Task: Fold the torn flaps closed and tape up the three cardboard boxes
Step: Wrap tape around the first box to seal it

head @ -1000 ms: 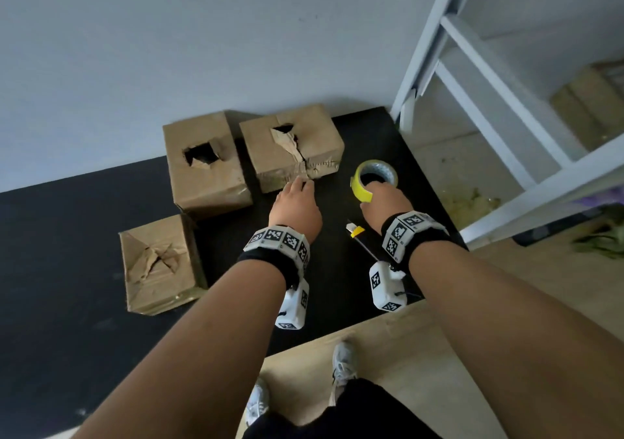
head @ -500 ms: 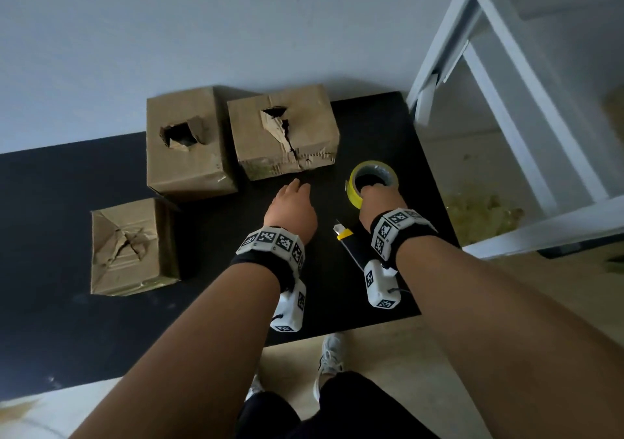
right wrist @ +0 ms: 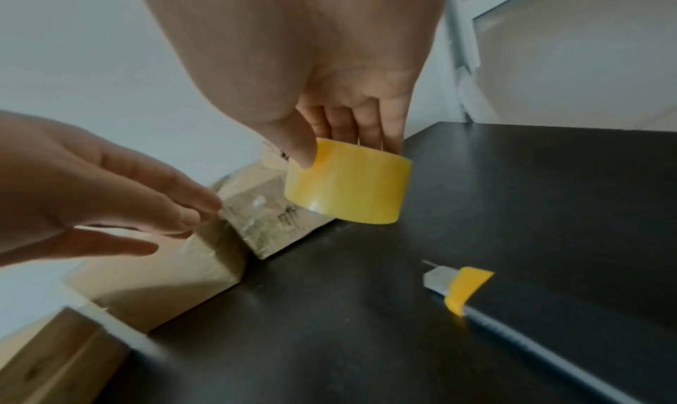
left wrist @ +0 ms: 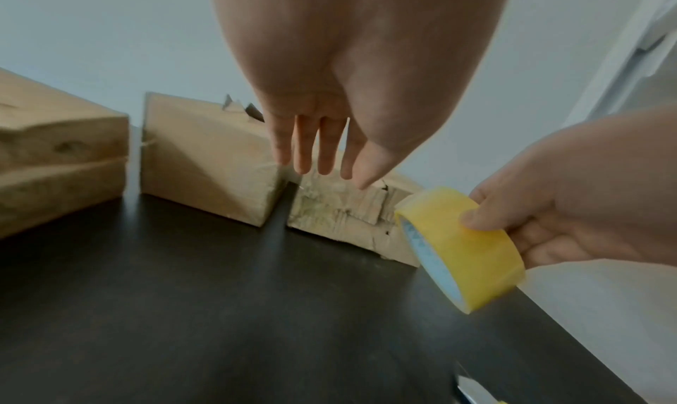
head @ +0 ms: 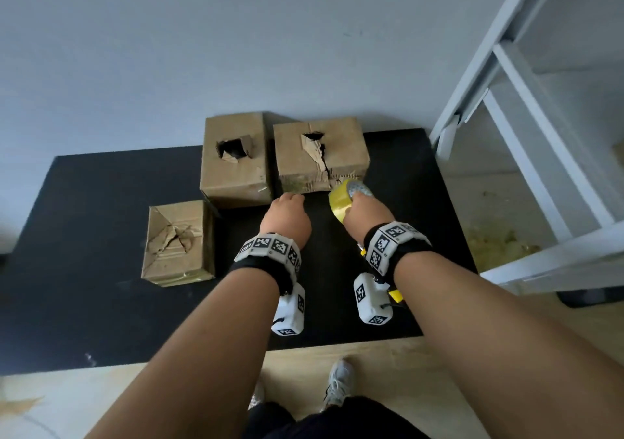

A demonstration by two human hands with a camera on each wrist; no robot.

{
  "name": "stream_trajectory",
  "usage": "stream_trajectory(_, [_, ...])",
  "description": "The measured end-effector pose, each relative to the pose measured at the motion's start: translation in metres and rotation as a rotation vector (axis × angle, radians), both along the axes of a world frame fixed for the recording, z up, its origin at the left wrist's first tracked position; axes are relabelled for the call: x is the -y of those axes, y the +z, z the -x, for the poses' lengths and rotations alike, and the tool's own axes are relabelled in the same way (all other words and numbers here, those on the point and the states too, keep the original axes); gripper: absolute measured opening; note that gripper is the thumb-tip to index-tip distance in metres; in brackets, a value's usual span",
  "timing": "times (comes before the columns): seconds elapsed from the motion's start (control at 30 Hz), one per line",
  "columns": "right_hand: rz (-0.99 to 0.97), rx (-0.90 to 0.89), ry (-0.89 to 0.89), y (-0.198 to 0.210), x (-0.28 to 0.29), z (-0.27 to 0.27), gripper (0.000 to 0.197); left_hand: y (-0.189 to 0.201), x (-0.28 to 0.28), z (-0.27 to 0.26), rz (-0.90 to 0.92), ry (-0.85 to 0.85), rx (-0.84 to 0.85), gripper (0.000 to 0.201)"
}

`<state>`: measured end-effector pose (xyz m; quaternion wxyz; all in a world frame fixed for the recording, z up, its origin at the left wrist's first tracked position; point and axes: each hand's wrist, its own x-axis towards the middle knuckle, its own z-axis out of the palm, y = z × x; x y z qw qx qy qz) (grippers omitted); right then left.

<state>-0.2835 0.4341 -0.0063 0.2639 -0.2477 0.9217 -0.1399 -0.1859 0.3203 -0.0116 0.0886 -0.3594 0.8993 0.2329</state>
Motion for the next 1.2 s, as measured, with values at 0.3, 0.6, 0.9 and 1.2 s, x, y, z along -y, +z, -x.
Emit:
stream_trajectory(0.3, [0.145,0.181,0.058,0.018,0.074,-0.085,0.047,0.008,0.079,-0.099,0.048,0.159,-0.038,0.048])
stream_trajectory(0.6, [0.085,0.221,-0.037,-0.003,0.150,-0.176,0.033,-0.010,0.149,-0.206,0.023,0.263,0.121,0.044])
stream_trajectory(0.9, [0.068,0.189,-0.144,-0.005,0.172,-0.210,0.031,-0.019,0.161,-0.229,-0.100,0.226,0.159,0.033])
stream_trajectory(1.2, [0.031,0.114,-0.065,0.002,0.154,-0.191,0.034,-0.012,0.125,-0.220,-0.117,0.211,0.124,0.020])
